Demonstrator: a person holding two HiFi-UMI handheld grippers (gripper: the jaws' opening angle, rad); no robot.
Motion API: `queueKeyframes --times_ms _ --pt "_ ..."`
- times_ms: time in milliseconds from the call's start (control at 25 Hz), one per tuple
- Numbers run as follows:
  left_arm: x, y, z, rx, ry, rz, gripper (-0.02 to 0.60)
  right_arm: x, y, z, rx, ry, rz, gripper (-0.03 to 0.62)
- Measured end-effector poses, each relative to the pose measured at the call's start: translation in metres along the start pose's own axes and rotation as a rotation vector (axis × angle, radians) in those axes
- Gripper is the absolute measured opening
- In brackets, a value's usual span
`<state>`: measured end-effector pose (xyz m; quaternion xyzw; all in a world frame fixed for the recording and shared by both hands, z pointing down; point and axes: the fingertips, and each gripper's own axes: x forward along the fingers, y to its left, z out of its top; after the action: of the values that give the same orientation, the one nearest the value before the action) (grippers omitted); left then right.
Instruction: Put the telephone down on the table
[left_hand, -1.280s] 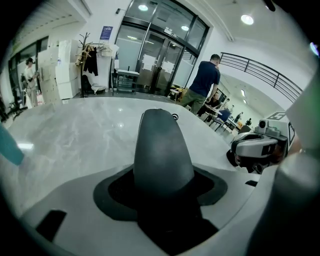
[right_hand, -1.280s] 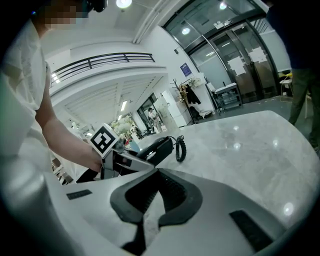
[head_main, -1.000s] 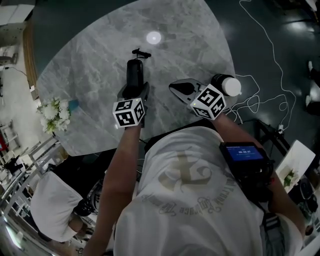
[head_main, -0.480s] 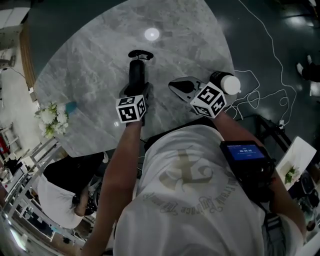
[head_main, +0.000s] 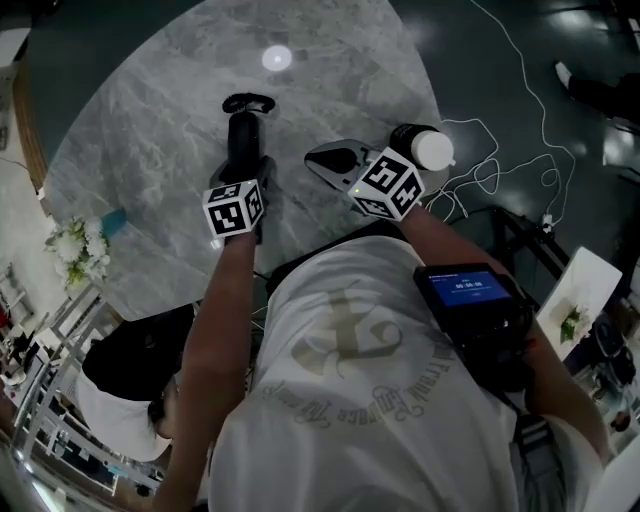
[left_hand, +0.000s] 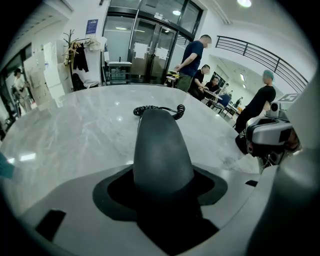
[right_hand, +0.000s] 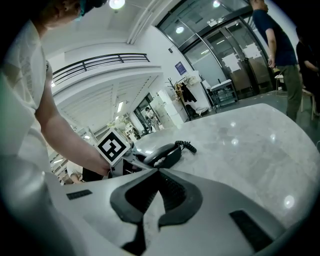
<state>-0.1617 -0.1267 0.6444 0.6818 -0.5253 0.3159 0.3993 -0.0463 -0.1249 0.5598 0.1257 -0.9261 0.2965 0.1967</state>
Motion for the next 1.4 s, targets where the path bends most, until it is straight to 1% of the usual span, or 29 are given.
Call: queueKeyframes --times_ms 280,800,960,1000,1160,1400 --pt "0.002 0.000 -0.001 0.019 0.019 0.009 0.298 -0.001 -0.003 0.001 0.008 -0.004 0.000 0.015" --pt "0.006 -0.002 -0.004 0.103 0.081 0.056 0.310 -0.001 -0.002 -0.002 0.018 -0.013 -0.004 0.015" --pt "0.003 0.002 -0.003 0.112 0.079 0.077 0.376 -0.001 -0.001 -0.004 0.021 -0.015 0.000 0.015" --pt "0.001 0.003 -0.002 0.111 0.076 0.078 0.380 -0.001 0.000 -0.004 0.021 -0.015 0.002 0.015" --pt "-0.006 0.004 -0.001 0.100 0.058 0.069 0.399 0.001 0.003 -0.003 0.016 -0.016 0.014 0.015" --pt "-0.016 -0.002 0.001 0.093 0.031 0.019 0.405 0.005 0.009 -0.001 0.005 -0.018 0.034 0.015"
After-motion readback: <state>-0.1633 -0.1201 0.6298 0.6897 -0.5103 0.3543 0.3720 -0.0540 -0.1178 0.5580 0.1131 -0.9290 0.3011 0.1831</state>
